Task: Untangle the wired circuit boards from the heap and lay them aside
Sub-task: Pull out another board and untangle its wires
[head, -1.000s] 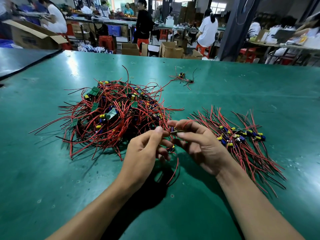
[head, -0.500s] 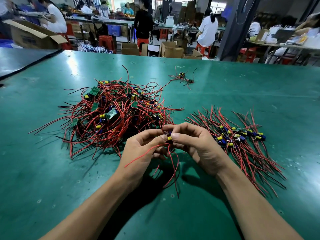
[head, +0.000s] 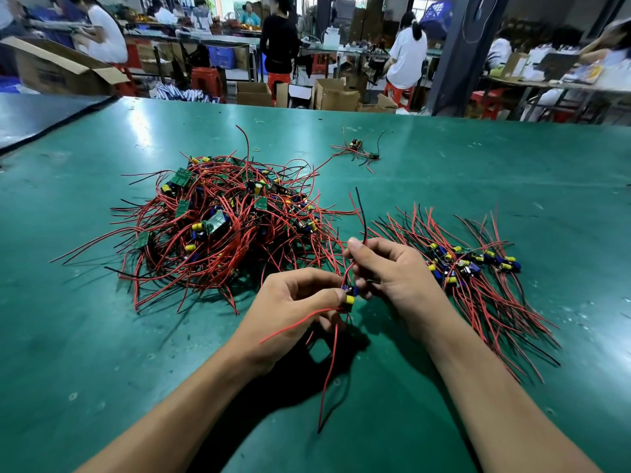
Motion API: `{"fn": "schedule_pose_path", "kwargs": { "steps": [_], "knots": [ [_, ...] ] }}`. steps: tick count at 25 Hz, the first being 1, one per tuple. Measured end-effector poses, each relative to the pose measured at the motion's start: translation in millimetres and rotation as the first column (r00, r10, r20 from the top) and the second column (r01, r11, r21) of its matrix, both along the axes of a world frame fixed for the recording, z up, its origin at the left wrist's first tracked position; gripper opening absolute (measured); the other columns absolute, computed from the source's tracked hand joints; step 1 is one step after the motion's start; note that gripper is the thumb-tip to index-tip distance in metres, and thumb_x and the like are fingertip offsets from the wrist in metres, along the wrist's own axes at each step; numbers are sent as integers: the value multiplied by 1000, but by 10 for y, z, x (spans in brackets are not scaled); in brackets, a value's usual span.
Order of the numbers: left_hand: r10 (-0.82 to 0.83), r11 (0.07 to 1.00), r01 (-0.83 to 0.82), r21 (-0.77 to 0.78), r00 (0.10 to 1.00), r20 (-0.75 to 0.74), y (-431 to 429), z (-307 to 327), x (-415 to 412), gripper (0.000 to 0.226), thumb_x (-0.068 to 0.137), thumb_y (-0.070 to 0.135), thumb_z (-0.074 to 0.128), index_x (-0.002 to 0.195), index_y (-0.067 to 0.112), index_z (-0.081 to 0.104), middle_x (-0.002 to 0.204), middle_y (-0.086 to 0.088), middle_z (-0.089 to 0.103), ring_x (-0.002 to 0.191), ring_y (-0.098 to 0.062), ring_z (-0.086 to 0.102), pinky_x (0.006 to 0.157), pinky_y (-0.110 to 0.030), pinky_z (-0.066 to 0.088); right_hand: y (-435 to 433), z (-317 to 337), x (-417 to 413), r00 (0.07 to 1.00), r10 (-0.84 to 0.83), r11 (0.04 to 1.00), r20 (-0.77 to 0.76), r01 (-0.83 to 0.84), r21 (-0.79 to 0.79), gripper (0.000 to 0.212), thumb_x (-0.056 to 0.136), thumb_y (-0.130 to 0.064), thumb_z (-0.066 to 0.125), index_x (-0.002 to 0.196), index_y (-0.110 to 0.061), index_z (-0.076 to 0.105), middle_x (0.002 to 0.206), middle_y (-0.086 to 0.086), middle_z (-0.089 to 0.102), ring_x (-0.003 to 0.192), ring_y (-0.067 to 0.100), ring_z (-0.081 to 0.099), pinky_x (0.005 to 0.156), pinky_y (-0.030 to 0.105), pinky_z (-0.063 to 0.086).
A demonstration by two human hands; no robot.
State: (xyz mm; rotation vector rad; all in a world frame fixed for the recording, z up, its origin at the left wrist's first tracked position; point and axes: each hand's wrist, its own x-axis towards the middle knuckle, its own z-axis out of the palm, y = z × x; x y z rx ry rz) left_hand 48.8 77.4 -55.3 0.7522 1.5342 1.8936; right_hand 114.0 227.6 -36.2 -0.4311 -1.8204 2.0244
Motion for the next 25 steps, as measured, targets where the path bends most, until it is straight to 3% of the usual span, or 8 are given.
{"fn": "schedule_pose_path", "kwargs": {
  "steps": [5, 8, 10, 12, 15, 18, 21, 25],
  "knots": [
    [16, 997, -19, -69, 999, -50, -17, -23, -18, 15, 85, -13, 56, 90, -3, 65, 74, -14, 68, 61, -22, 62, 61, -32, 56, -47, -7, -20, 999, 43, 999, 16, -43, -20, 33, 84, -45, 65, 71, -15, 71, 61, 5, 64, 46, 11, 54, 42, 18, 40],
    [51, 997, -54, -60, 997, -50, -1, -29, 6, 10, 91, 3, 62, 86, 4, 71, 78, -18, 70, 66, -20, 61, 65, -35, 54, -62, -36, -13, 997, 67, 994, 49, -71, 83, 33, 94, -39, 63, 70, -18, 71, 62, 3, 65, 48, 9, 54, 43, 18, 41],
    [68, 996, -73, -51, 994, -90, 4, -52, 9, 15, 92, 16, 65, 83, 8, 74, 76, -14, 72, 65, -17, 61, 62, -28, 53, -78, -54, -22, 997, 58, 994, 48, -63, 93, 32, 93, -39, 65, 69, -19, 72, 60, 1, 64, 47, 9, 52, 43, 18, 40],
    [68, 996, -73, -53, 993, -96, 5, -68, -7, 18, 95, 13, 61, 84, 6, 73, 73, -11, 71, 63, -18, 64, 60, -27, 55, -77, -69, -26, 998, 56, 996, 35, -58, 68, 30, 86, -43, 70, 70, -18, 71, 59, 1, 61, 45, 8, 48, 43, 18, 38],
    [16, 999, -18, -37, 999, -32, -2, -75, -14, 21, 96, 16, 58, 89, 0, 71, 76, -17, 71, 62, -28, 67, 62, -34, 58, -52, -67, 14, 977, 205, 979, 56, -205, -13, 22, 79, -39, 82, 85, -19, 74, 71, 6, 60, 55, 14, 51, 48, 24, 46],
    [-55, 998, 56, -33, 998, 19, -27, -59, -8, 33, 89, 28, 60, 92, -4, 70, 75, -18, 70, 58, -26, 66, 58, -32, 56, -63, -60, 70, 905, 413, 911, 105, -406, -76, 33, 82, -31, 79, 111, -16, 75, 89, 10, 67, 64, 18, 61, 53, 30, 57],
    [-112, 993, 114, -35, 992, 56, -49, -40, -17, 37, 87, 29, 59, 90, -8, 66, 70, -13, 68, 53, -22, 63, 54, -27, 54, -83, -78, 80, 906, 418, 903, 62, -407, -136, 29, 88, -30, 74, 112, -13, 75, 82, 7, 70, 57, 15, 63, 54, 32, 58],
    [-157, 988, 156, 10, 981, 116, -55, -20, -38, 24, 91, 20, 58, 87, 0, 70, 70, -14, 66, 52, -23, 61, 53, -28, 54, -113, -96, 59, 945, 325, 936, 21, -319, -149, 22, 90, -29, 72, 101, -10, 77, 74, 8, 70, 53, 14, 64, 50, 32, 58]
  ]
}}
